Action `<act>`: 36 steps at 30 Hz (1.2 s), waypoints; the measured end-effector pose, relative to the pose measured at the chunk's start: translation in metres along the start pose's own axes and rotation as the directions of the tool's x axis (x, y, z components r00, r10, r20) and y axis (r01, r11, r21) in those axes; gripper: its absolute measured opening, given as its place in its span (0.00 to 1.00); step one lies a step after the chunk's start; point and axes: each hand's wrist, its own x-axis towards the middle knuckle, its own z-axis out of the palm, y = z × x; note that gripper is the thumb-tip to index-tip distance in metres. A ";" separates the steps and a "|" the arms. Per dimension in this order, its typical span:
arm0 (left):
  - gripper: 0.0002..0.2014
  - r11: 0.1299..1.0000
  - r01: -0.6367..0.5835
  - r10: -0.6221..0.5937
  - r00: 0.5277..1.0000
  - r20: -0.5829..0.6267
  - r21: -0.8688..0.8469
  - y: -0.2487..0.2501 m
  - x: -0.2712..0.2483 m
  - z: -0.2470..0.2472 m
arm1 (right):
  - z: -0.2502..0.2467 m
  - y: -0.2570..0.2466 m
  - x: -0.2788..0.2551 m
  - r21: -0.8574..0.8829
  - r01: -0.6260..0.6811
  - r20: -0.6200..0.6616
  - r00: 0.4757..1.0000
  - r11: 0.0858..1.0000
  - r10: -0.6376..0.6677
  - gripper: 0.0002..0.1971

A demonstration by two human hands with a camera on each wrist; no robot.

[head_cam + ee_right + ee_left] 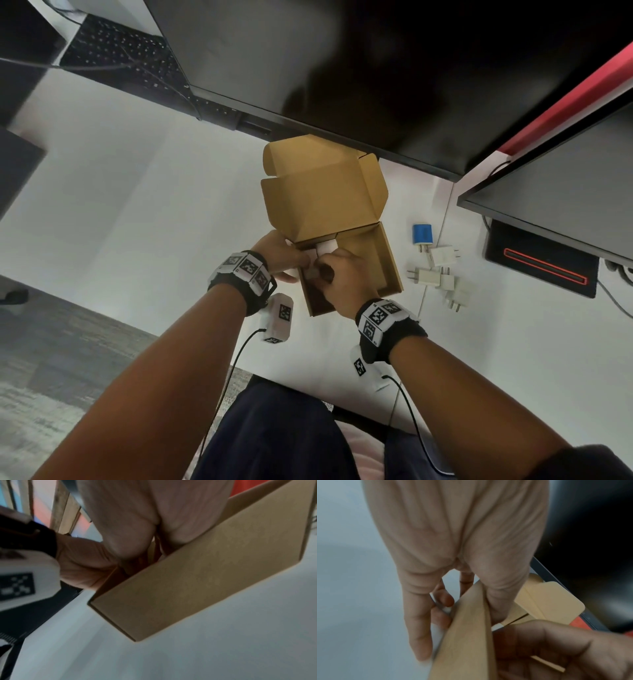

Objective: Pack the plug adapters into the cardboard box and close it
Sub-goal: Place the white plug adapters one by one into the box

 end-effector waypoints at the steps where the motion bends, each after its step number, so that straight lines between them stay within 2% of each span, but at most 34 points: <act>1: 0.26 1.000 -0.008 0.008 1.000 -0.014 0.016 0.000 0.001 0.001 | -0.002 0.001 -0.001 0.005 0.019 0.010 1.000 1.000 -0.020 0.11; 3: 0.24 0.999 -0.012 0.015 0.998 -0.060 0.048 0.000 0.002 0.006 | -0.005 0.008 -0.002 0.000 0.013 -0.030 0.999 1.000 -0.013 0.12; 5: 0.20 0.999 0.002 0.004 0.994 -0.111 0.053 0.000 0.003 0.010 | -0.011 0.016 -0.004 -0.017 -0.035 -0.073 0.997 0.999 0.034 0.18; 8: 0.21 0.999 0.015 -0.008 0.990 -0.141 0.044 0.000 0.004 0.012 | -0.018 0.023 -0.006 -0.107 -0.039 0.043 0.998 0.993 0.044 0.27; 10: 0.21 0.998 0.003 0.006 0.988 -0.152 0.058 -0.001 0.003 0.014 | -0.022 0.023 -0.007 -0.132 -0.025 0.111 0.993 0.991 0.040 0.28; 14: 0.16 0.998 -0.016 0.030 0.976 -0.214 0.065 -0.005 0.002 0.018 | -0.031 0.022 -0.011 -0.097 0.001 0.152 0.988 0.995 0.014 0.28; 16: 0.18 0.999 -0.015 0.024 0.973 -0.228 0.043 -0.005 0.001 0.021 | -0.041 0.023 -0.016 -0.044 0.056 0.086 0.995 0.997 -0.052 0.25; 18: 0.22 1.000 -0.006 0.009 0.971 -0.238 0.015 -0.004 0.002 0.026 | -0.058 0.026 -0.024 0.029 0.114 -0.053 0.992 0.993 -0.112 0.18; 20: 0.25 0.999 0.007 0.007 0.964 -0.267 0.051 -0.002 0.001 0.032 | -0.078 0.039 -0.033 0.053 0.120 -0.201 0.974 0.991 -0.107 0.10; 21: 0.25 0.997 0.014 0.008 0.960 -0.279 0.075 0.000 0.001 0.034 | -0.088 0.050 -0.037 0.040 0.080 -0.269 0.961 0.996 -0.067 0.07; 23: 0.24 0.996 0.024 0.001 0.961 -0.278 0.085 0.002 0.002 0.037 | -0.105 0.079 -0.046 0.021 -0.079 -0.372 0.925 0.997 0.081 0.07; 24: 0.25 0.996 0.030 -0.007 0.962 -0.272 0.082 0.003 0.002 0.037 | -0.112 0.095 -0.051 0.014 -0.197 -0.368 0.910 0.980 0.188 0.09; 26: 0.26 0.996 0.051 -0.031 0.963 -0.266 0.069 0.003 0.001 0.037 | -0.119 0.122 -0.062 -0.069 -0.431 -0.255 0.880 0.900 0.402 0.21; 27: 0.26 0.996 0.060 -0.039 0.963 -0.267 0.068 0.004 0.001 0.037 | -0.121 0.132 -0.068 -0.116 -0.493 -0.196 0.862 0.862 0.467 0.27; 29: 0.24 0.995 0.062 -0.038 0.960 -0.278 0.076 0.005 -0.001 0.038 | -0.121 0.146 -0.079 -0.145 -0.524 -0.127 0.851 0.839 0.510 0.37; 31: 0.19 0.993 0.049 -0.016 0.954 -0.300 0.103 0.006 -0.004 0.041 | -0.118 0.155 -0.085 -0.111 -0.514 -0.101 0.857 0.850 0.505 0.42; 33: 0.20 0.993 0.042 -0.003 0.949 -0.317 0.114 0.007 -0.006 0.043 | -0.114 0.161 -0.087 -0.077 -0.486 -0.110 0.872 0.870 0.477 0.42; 36: 0.31 0.993 0.055 -0.017 0.940 -0.341 0.103 0.010 -0.009 0.047 | -0.111 0.165 -0.089 -0.020 -0.431 -0.178 0.889 0.902 0.421 0.37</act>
